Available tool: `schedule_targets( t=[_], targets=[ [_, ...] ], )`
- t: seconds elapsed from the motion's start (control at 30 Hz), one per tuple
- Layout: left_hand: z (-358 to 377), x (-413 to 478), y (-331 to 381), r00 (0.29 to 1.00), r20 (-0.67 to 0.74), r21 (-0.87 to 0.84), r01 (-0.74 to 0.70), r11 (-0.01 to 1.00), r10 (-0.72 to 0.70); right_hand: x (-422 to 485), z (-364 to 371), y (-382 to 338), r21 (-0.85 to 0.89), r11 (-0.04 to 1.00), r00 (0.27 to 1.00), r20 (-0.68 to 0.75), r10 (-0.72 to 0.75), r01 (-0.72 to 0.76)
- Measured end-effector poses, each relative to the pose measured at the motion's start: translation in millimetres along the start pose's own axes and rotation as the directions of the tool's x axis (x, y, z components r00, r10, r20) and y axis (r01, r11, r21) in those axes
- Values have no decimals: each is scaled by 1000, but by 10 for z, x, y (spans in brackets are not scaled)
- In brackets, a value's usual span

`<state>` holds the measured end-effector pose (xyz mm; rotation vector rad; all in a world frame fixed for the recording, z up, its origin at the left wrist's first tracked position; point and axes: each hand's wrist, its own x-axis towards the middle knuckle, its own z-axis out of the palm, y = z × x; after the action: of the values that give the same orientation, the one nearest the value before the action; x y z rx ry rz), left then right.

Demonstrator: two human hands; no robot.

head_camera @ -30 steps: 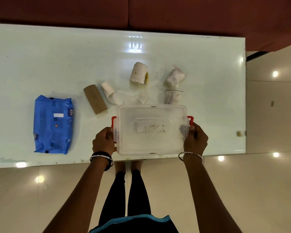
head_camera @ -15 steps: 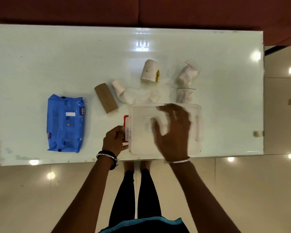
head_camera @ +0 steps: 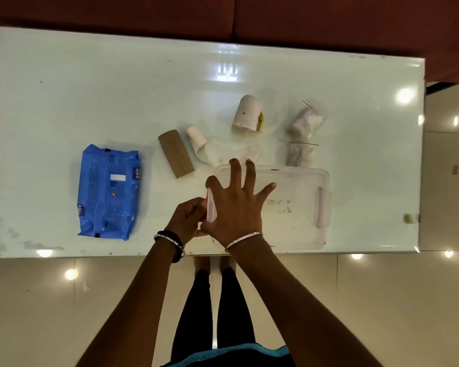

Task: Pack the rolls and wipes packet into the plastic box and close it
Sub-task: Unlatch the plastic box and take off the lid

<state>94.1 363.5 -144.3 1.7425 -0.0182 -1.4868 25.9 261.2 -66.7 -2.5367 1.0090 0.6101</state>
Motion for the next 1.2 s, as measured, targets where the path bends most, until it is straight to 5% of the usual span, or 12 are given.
schedule_targets(
  t=[0.5, 0.63, 0.93, 1.07, 1.2],
  targets=[
    [-6, -1, 116, 997, 13, 133, 76, 988, -78, -375, -685, 257, 67, 986, 981, -129, -145, 154],
    [3, -38, 186, 994, 15, 134, 103, 986, -106, -631, -1137, 748, 44, 949, 950, -8, -311, 311],
    [29, -73, 221, 992, -17, 143, 127, 982, -126, -1233, -1769, 2149, 154, 988, 997, 72, -25, 13],
    [54, -58, 212, 993, -39, 159, 119, 980, -115, -1311, -1701, 2600, 177, 979, 986, -116, 121, -100],
    [52, -35, 167, 994, -55, 170, 107, 980, -99, -1080, -1247, 2889, 248, 956, 899, -365, 242, -157]
  ],
)
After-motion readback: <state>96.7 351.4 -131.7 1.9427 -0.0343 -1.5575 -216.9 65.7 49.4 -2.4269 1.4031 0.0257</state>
